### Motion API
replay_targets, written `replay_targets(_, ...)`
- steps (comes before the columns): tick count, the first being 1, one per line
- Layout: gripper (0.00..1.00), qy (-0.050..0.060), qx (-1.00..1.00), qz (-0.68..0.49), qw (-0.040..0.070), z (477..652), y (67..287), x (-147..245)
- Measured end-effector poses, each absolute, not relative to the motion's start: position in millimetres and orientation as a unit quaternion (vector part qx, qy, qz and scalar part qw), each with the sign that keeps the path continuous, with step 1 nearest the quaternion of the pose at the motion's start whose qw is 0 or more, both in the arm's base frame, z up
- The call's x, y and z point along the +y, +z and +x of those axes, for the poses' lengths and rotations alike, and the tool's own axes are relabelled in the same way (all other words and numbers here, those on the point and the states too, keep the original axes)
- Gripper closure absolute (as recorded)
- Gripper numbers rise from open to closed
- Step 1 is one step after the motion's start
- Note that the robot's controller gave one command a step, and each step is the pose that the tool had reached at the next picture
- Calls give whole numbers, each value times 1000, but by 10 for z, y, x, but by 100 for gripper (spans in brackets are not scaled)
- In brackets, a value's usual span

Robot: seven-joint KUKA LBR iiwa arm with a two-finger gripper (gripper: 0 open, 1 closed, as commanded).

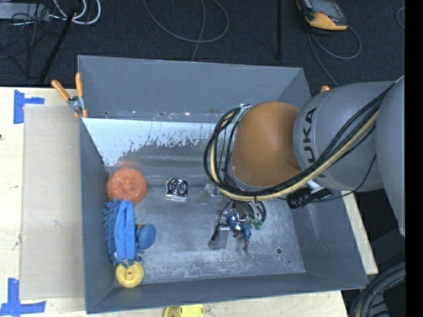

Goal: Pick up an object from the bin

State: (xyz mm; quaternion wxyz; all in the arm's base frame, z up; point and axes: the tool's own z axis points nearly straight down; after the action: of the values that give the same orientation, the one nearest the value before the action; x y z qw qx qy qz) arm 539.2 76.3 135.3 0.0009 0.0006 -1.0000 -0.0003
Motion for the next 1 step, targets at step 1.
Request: replay_targets(1,0,-1,-1000,13,1,5459,1284,292)
